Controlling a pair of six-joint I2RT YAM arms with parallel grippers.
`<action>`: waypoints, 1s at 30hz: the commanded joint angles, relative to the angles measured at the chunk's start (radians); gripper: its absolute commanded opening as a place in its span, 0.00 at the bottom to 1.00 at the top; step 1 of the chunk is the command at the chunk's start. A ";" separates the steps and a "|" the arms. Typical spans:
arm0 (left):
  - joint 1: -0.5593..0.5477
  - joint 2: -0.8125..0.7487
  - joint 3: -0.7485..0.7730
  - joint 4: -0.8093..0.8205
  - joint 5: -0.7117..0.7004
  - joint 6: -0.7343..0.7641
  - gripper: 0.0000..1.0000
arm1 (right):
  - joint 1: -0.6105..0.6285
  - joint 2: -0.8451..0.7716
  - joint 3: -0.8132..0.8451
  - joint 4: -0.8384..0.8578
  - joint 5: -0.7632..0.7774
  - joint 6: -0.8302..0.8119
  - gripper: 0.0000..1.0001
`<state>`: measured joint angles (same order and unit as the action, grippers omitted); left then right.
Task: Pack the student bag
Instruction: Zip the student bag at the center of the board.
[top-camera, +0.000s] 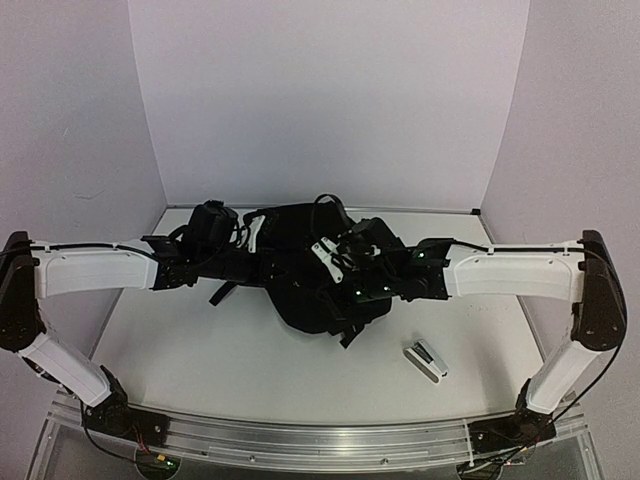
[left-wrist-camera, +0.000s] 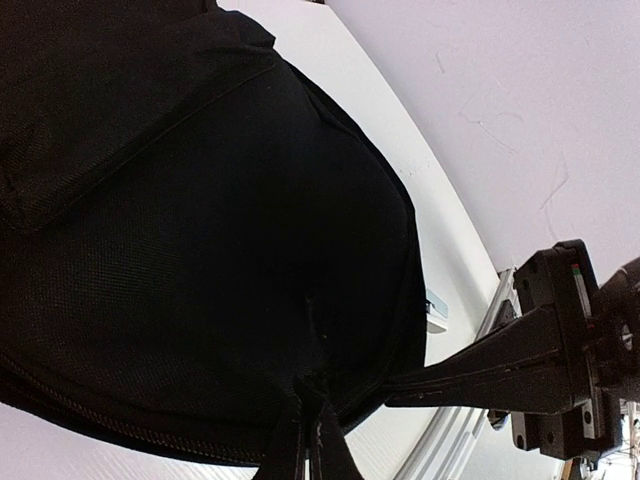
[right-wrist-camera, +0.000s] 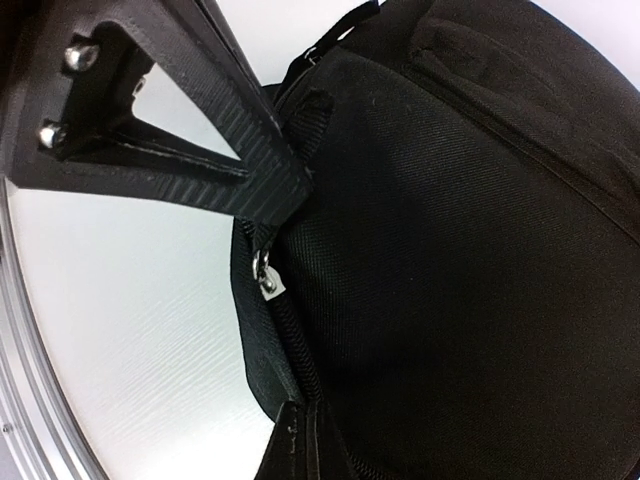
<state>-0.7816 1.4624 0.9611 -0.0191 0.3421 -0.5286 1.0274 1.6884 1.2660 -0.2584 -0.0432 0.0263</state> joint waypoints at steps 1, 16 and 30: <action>0.063 -0.040 0.048 0.039 -0.068 -0.004 0.00 | 0.011 -0.065 -0.038 -0.014 0.036 0.050 0.00; 0.216 -0.108 0.020 0.077 0.028 0.036 0.00 | 0.023 -0.181 -0.136 -0.019 0.043 0.123 0.00; 0.349 -0.036 0.051 0.107 0.119 0.070 0.00 | 0.024 -0.215 -0.168 -0.022 0.058 0.161 0.00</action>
<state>-0.5131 1.4242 0.9585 -0.0185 0.5448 -0.4897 1.0443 1.5246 1.1214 -0.1704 -0.0069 0.1662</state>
